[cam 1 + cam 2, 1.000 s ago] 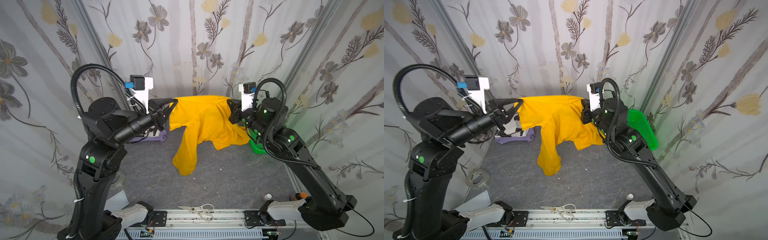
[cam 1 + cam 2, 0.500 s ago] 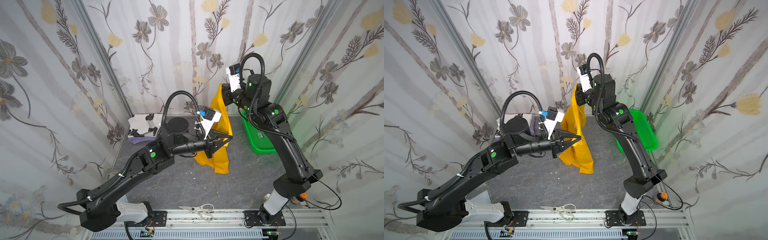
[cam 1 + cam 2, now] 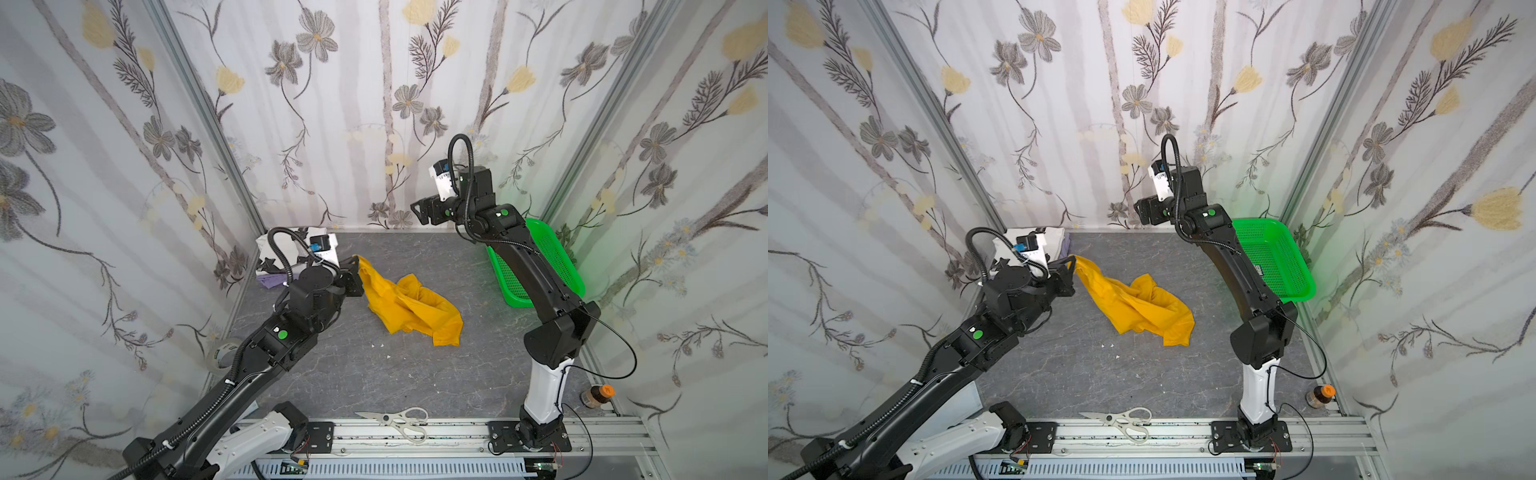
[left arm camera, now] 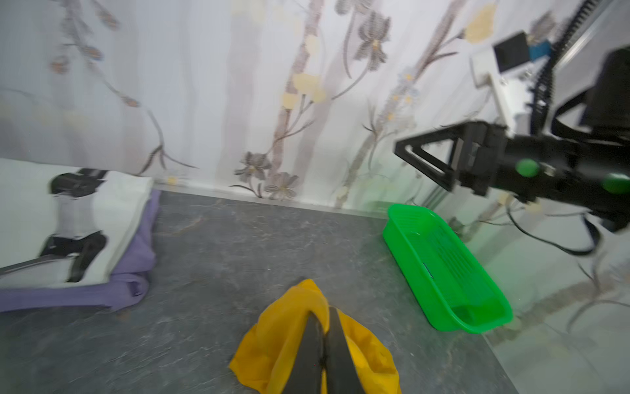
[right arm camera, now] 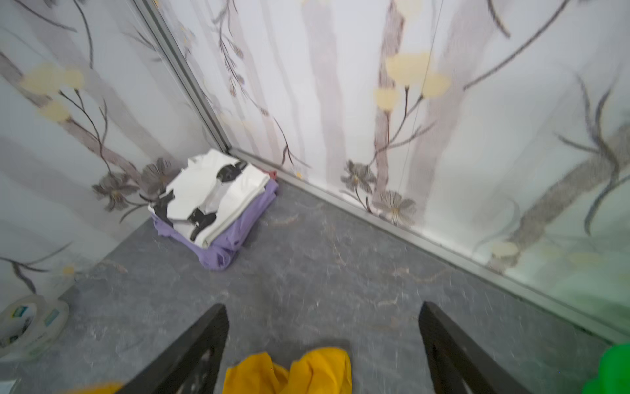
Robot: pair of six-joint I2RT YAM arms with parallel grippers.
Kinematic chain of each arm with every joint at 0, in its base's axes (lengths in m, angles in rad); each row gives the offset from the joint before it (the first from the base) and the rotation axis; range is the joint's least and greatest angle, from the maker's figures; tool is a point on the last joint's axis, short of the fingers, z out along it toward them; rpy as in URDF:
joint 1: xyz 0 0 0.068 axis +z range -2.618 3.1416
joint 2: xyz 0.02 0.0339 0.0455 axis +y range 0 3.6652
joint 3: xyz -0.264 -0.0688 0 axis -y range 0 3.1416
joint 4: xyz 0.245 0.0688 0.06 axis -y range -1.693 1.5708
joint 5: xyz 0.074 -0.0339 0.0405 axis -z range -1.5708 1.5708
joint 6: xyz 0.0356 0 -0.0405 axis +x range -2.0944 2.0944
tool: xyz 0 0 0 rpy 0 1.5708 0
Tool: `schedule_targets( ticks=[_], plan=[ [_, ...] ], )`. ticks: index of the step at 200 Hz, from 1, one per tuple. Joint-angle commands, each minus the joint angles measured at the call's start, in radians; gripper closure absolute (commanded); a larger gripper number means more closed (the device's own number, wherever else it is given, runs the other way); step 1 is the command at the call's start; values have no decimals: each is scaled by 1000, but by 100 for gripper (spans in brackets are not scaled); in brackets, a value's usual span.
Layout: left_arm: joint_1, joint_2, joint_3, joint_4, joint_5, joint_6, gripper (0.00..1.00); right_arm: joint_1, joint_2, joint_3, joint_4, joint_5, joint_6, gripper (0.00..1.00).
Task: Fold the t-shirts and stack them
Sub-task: 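Swing the t-shirt between both grippers and lay it down on the table, then grasp two edges of the crumpled yellow t-shirt with both grippers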
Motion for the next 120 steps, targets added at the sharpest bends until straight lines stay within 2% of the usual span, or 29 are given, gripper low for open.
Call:
schedule_targets(
  ticks=[1, 13, 26, 54, 70, 75, 103, 120],
  plan=[
    [105, -22, -8, -8, -71, -19, 100, 41, -209, -333, 65, 109, 0, 10],
    [158, -10, -5, -5, -8, -19, 100, 69, -364, -589, 162, 133, 36, 10],
    [194, 6, -1, 1, 42, -29, 100, 82, -522, -819, 243, 108, 93, 10],
    [222, 37, -7, 14, 89, -53, 100, 214, -704, -1118, 261, 120, 185, 12],
    [229, 53, -14, 34, 114, -61, 100, 289, -707, -1233, 306, 71, 261, 16],
    [231, 60, -15, 37, 118, -65, 100, 341, -695, -1264, 328, 63, 289, 19],
    [240, 80, -10, 47, 134, -77, 100, 408, -566, -1303, 392, 40, 438, 48],
    [243, 77, -11, 50, 141, -76, 100, 425, -493, -1293, 385, 81, 488, 50]
  ],
)
